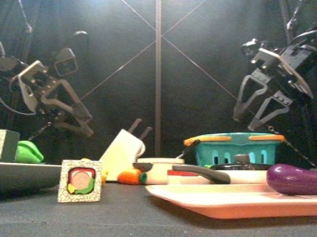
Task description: Grab carrot
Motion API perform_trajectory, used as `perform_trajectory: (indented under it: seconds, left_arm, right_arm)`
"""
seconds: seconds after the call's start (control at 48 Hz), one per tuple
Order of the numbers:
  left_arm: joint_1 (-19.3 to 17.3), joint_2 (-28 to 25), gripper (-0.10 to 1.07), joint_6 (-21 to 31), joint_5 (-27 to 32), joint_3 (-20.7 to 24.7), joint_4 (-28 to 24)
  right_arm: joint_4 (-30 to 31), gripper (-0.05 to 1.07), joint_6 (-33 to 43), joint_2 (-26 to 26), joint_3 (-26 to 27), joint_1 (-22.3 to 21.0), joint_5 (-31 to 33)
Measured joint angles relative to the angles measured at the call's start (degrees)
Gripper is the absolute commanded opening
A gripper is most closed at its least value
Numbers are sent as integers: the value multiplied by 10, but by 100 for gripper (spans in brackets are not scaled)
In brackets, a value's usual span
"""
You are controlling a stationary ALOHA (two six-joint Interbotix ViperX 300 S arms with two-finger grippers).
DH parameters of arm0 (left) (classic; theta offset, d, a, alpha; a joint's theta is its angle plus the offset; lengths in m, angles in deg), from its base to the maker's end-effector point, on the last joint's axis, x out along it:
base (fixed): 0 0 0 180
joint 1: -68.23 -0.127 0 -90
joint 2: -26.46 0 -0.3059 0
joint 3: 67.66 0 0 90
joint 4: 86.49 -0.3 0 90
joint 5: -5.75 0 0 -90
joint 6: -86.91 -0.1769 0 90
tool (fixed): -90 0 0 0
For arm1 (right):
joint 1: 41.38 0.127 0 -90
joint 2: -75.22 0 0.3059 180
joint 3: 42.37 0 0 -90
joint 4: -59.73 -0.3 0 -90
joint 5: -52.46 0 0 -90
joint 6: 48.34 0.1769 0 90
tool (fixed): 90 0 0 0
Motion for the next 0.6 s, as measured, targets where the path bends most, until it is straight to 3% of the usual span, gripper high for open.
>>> perform_trajectory:
  seconds: [0.292, 0.458, 0.604]
  left_arm:
    - [-42, -103, 99, -2, 85, 76, -67]
    - [-58, -133, 99, -2, 110, 112, -127]
    - [-70, -142, 99, -2, 113, 141, -159]
  right_arm:
    - [36, 93, -4, -44, -15, -113, -62]
    - [43, 93, -4, -49, -28, -134, -123]
    - [42, 93, -3, -50, -35, -137, -135]
